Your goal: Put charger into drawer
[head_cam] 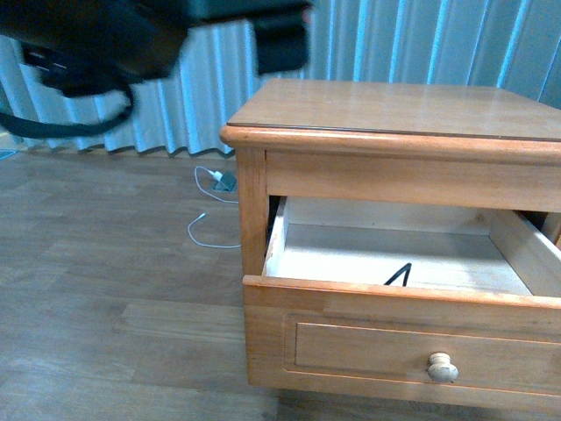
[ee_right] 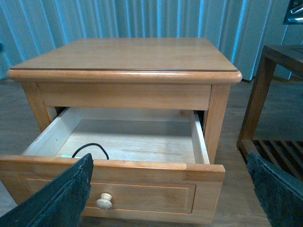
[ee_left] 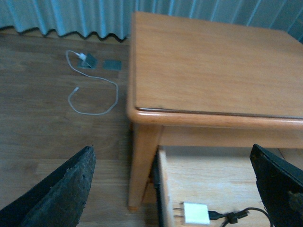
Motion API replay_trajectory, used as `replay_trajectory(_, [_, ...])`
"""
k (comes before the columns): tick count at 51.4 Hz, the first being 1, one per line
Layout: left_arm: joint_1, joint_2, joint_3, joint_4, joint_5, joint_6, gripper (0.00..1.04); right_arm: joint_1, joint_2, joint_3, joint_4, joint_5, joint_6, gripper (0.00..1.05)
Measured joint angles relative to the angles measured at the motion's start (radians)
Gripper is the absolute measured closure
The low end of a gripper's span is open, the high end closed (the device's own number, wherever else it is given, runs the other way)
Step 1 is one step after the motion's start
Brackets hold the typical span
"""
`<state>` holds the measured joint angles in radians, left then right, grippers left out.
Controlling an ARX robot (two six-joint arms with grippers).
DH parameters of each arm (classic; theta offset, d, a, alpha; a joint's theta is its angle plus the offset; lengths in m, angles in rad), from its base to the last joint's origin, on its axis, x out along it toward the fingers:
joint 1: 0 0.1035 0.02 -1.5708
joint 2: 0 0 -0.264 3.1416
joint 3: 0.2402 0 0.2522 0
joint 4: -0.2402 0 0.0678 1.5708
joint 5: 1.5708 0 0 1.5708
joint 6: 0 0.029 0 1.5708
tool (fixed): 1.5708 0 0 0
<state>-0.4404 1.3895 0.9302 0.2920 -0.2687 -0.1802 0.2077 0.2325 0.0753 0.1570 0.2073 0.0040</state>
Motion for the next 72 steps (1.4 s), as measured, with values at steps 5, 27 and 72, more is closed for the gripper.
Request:
replay_trajectory(5, [0.06, -0.175, -0.091, -0.053, 0.033, 0.003, 0.06, 0.0, 0.0, 0.0, 0.0, 0.0, 0.0, 0.08])
replay_trajectory(27, [0.371, -1.027, -0.411, -0.493, 0.234, -0.017, 0.06, 0.0, 0.0, 0.0, 0.0, 0.0, 0.0, 0.08])
replay_trajectory(72, [0.444, -1.245, -0.745, -0.338, 0.269, 0.168, 1.01, 0.0, -0.001, 0.0, 0.0, 0.0, 0.0, 0.08])
